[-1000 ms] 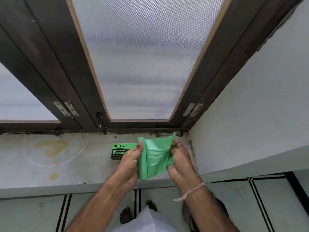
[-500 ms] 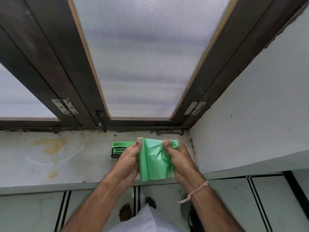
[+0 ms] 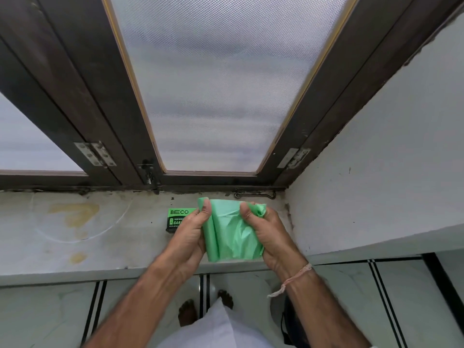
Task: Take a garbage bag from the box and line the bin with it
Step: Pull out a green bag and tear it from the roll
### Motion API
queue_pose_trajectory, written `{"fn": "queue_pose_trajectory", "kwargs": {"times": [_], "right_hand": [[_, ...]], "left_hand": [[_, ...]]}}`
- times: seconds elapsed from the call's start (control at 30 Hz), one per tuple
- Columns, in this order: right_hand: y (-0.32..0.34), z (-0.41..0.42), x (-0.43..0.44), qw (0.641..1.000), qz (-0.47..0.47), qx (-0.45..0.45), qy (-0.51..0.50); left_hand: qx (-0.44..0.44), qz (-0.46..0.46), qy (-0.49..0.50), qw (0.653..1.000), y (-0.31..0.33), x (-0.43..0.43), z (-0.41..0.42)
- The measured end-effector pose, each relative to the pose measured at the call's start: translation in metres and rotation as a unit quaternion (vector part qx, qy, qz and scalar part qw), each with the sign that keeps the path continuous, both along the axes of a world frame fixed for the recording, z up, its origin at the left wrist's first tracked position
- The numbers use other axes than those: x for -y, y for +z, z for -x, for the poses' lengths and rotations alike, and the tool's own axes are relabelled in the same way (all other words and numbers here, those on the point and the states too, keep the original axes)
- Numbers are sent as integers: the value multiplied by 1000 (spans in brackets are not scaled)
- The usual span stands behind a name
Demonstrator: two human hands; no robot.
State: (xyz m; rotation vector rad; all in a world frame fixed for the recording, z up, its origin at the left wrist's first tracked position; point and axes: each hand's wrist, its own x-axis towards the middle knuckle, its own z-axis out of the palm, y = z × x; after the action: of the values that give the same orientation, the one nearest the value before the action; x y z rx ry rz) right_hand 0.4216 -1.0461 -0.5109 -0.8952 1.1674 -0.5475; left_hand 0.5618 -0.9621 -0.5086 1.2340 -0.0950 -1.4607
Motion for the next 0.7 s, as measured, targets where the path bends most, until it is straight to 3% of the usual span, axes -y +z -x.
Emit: {"fn": "queue_pose_trajectory", "kwargs": {"times": [0.27, 0.47, 0.7], "right_hand": [[-2, 4, 5, 999, 26, 18, -16], [4, 4, 1, 993, 57, 9, 102], [-7, 4, 5, 998, 48, 27, 41]], "left_hand": [[18, 6, -23, 1000, 0, -4, -1], [14, -1, -19, 1000, -2, -5, 0], [23, -5, -24, 999, -3, -4, 3]]}}
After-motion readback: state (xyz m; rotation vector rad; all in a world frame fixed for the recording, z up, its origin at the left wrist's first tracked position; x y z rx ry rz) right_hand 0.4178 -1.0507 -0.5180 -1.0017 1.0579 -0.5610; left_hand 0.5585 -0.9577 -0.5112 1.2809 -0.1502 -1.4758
